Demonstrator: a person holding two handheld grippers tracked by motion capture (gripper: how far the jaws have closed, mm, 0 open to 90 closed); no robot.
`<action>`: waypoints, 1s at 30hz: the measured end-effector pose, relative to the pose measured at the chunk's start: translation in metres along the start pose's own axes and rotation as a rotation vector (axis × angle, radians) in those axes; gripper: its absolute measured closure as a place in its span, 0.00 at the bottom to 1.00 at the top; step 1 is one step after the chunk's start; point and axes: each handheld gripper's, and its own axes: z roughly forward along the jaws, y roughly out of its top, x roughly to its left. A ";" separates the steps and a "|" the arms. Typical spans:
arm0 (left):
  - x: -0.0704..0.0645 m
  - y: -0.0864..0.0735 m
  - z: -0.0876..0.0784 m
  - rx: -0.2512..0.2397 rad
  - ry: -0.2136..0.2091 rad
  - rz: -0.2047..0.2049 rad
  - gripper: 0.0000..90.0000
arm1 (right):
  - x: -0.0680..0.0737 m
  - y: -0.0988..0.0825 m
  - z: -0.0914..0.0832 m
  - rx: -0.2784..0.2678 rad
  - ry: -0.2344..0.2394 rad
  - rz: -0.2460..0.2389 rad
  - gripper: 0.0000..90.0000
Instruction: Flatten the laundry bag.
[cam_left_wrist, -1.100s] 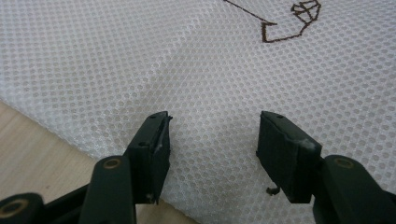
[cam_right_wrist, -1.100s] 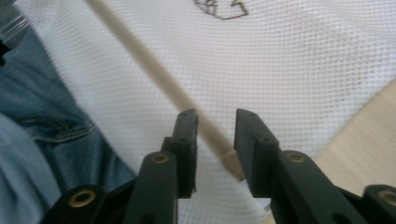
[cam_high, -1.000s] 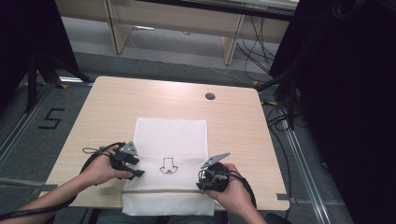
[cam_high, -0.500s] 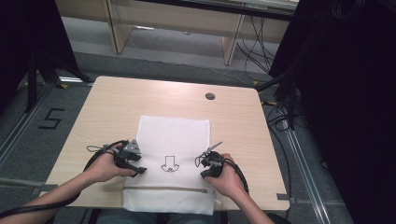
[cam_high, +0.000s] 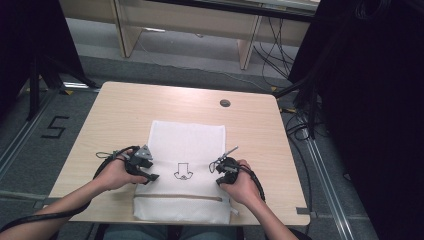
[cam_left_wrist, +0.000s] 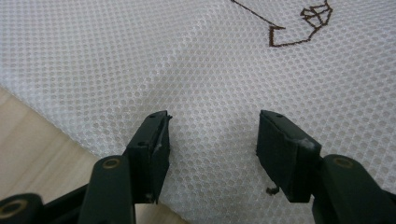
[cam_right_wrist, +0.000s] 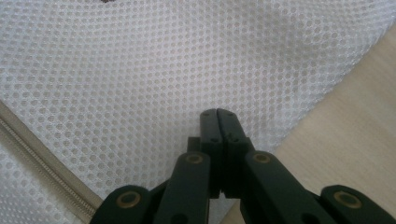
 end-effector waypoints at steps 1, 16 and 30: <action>0.002 0.000 0.001 -0.007 -0.003 -0.006 0.48 | -0.002 0.001 0.000 -0.006 0.002 -0.011 1.00; 0.017 0.005 0.007 -0.037 0.028 -0.046 0.48 | -0.011 0.014 0.005 -0.028 -0.012 0.010 1.00; 0.022 -0.002 0.010 -0.135 0.040 -0.059 0.48 | -0.014 0.014 0.007 -0.059 -0.026 0.018 0.98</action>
